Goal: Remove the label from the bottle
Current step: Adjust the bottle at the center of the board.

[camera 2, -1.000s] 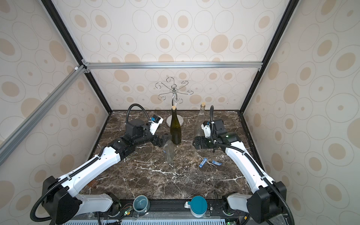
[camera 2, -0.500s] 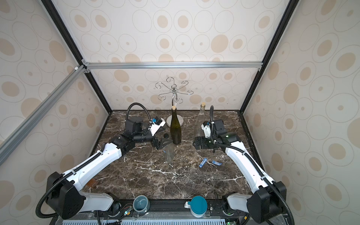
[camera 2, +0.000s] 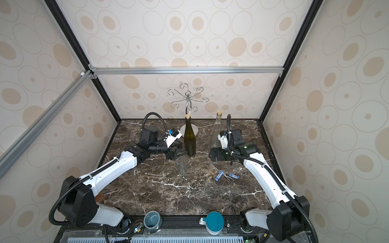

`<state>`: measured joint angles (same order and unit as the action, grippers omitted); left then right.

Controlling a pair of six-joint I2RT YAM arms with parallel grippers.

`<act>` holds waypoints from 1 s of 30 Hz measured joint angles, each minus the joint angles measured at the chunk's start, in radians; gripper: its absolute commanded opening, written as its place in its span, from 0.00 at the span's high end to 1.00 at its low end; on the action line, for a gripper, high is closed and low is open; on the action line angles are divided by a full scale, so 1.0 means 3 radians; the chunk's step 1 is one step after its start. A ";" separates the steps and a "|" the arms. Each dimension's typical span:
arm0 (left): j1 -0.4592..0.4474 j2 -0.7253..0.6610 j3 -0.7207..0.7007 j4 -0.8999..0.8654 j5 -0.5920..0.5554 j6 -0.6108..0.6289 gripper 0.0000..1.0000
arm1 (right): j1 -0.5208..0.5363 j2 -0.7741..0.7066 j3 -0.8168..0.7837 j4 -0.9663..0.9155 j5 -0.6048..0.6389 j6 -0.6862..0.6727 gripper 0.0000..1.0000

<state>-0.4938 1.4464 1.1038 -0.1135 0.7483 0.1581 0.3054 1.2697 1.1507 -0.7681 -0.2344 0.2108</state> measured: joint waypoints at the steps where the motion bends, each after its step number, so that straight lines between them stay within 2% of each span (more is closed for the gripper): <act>1: 0.0000 -0.0001 0.0000 0.0010 0.0008 -0.0005 0.42 | 0.0000 0.0000 0.0000 0.0000 0.0000 0.0000 0.02; 4: 0.0001 -0.0003 0.0000 0.0048 0.0031 -0.0017 0.61 | 0.0000 0.0000 0.0000 0.0001 -0.0001 0.0000 0.02; 7: 0.0001 -0.0004 0.0000 0.0097 0.0034 -0.0024 0.68 | -0.0004 0.0000 0.0000 0.0001 -0.0001 0.0000 0.02; 12: 0.0010 -0.0004 0.0000 0.0148 -0.0005 -0.0038 0.75 | -0.0011 0.0000 0.0000 0.0001 -0.0003 0.0000 0.02; 16: 0.0010 -0.0019 0.0001 0.0150 -0.0168 -0.0085 0.88 | -0.0011 0.0000 0.0000 0.0001 -0.0001 0.0000 0.02; 25: 0.0010 -0.0158 0.0017 0.0079 -0.1183 -0.0477 0.93 | -0.0013 0.0000 0.0000 0.0008 -0.0015 0.0001 0.02; 30: -0.0070 -0.0403 0.0017 0.0075 -0.1815 -0.0868 0.96 | -0.0013 0.0000 0.0000 0.0027 -0.0070 0.0004 0.02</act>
<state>-0.5148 1.3254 1.1088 -0.0910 0.2039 -0.1024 0.3016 1.2697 1.1507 -0.7601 -0.2554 0.2119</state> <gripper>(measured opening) 0.302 0.982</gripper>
